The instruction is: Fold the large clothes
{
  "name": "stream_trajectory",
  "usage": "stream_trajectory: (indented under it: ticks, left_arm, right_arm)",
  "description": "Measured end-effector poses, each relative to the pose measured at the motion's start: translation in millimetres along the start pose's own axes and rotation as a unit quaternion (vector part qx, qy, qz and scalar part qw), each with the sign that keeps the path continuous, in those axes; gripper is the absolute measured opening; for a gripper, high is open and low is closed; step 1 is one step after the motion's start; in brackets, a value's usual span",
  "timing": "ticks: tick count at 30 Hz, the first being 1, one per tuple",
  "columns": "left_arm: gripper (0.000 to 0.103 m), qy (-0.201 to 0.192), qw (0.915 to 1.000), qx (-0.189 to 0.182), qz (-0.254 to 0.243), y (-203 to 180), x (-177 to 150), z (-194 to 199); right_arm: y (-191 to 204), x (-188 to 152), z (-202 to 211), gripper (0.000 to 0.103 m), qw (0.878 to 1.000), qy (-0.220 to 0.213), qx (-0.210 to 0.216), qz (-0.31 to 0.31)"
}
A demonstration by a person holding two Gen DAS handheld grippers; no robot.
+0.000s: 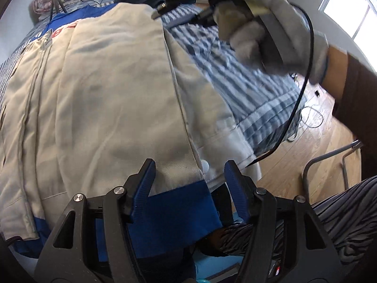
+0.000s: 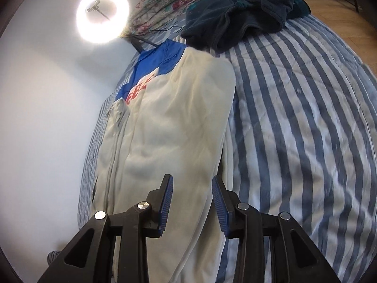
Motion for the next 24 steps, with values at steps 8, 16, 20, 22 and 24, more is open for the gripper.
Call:
stream_trajectory:
  ticks: [8,16,20,22,24]
  left_arm:
    - [0.028,-0.009,0.9997,-0.017,0.013,16.0,2.0,-7.0]
    - [0.005,-0.008,0.9961,-0.075,0.046,21.1,7.3,5.5]
    - [0.004,-0.013,0.9927,-0.105,0.059,18.9,14.3,16.4]
    - [0.004,-0.014,0.9907,-0.12,0.061,15.1,19.1,19.0]
    - [0.004,-0.018,0.9901,-0.127,0.056,7.5,22.2,19.0]
  right_arm:
    - [-26.5,25.9,-30.7,0.034,0.999,0.002,-0.03,-0.02]
    - [-31.5,43.5,-38.9,0.009,0.999,-0.014,-0.05,-0.005]
    - [-19.7,51.9,-33.7,0.001,0.996,-0.024,-0.075,0.033]
    - [-16.3,55.1,-28.2,0.001,0.994,-0.029,-0.093,0.048]
    - [-18.6,57.9,-20.1,0.0,0.993,-0.04,-0.097,0.047]
Point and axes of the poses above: each gripper's, at about its wrist camera, not at the fingertips, and z roughly against the way its jaws point, y to its left, x to its top, the point moved 1 cm from there along -z, roughly the way its jaws point, and after that the axes turned 13 degrees about z, right-handed, at the moved point
